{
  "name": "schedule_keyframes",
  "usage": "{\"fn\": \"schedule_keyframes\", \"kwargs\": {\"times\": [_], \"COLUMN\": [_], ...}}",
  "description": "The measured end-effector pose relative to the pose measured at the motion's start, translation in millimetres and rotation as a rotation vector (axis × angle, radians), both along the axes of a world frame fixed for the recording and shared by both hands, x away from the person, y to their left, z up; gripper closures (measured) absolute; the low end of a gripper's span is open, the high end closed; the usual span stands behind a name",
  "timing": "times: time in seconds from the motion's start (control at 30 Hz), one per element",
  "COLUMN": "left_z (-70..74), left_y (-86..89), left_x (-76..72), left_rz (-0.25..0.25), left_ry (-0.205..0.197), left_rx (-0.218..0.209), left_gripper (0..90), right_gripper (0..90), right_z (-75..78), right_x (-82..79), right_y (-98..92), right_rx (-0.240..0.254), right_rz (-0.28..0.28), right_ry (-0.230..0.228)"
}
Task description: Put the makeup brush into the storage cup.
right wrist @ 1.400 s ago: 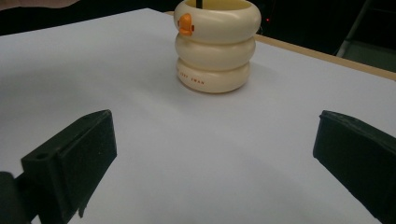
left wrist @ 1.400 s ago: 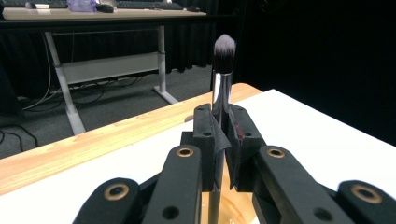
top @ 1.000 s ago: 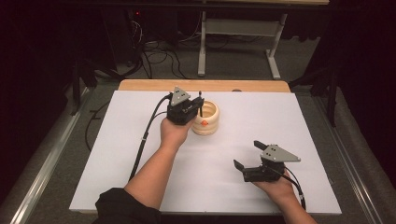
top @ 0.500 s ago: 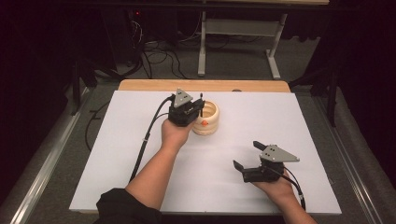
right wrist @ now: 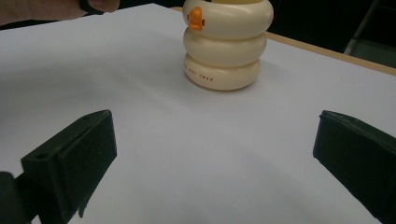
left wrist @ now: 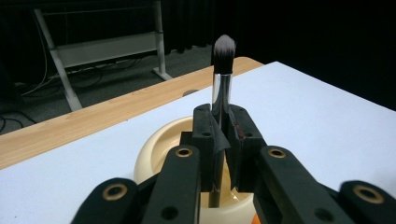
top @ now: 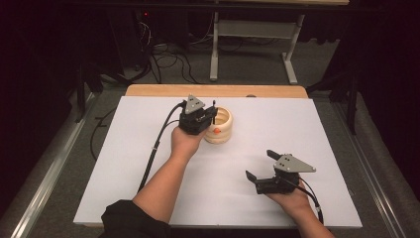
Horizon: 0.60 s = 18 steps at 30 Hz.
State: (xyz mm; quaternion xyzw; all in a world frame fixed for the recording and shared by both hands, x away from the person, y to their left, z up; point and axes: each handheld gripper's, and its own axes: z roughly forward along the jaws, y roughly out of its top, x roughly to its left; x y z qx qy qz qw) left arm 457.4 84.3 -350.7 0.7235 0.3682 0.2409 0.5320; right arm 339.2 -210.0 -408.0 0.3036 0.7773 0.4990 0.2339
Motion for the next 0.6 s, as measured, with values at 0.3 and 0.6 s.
{"fn": "schedule_keyframes", "kwargs": {"times": [0.3,0.6], "left_z": [-0.4,1.2], "left_y": [10.0,7.5], "left_x": [5.0,2.6], "left_rz": [0.018,0.004], "left_ry": [0.081,0.077], "left_rx": [-0.028,-0.025], "left_gripper": [13.0,0.0], "right_gripper": [0.8,0.8], "right_z": [-0.8,-1.4], "right_x": [-0.9,-1.2], "right_y": [2.7,4.0], "right_rx": [-0.007,-0.007], "right_rz": [0.005,0.005], "right_ry": [0.007,0.009]}}
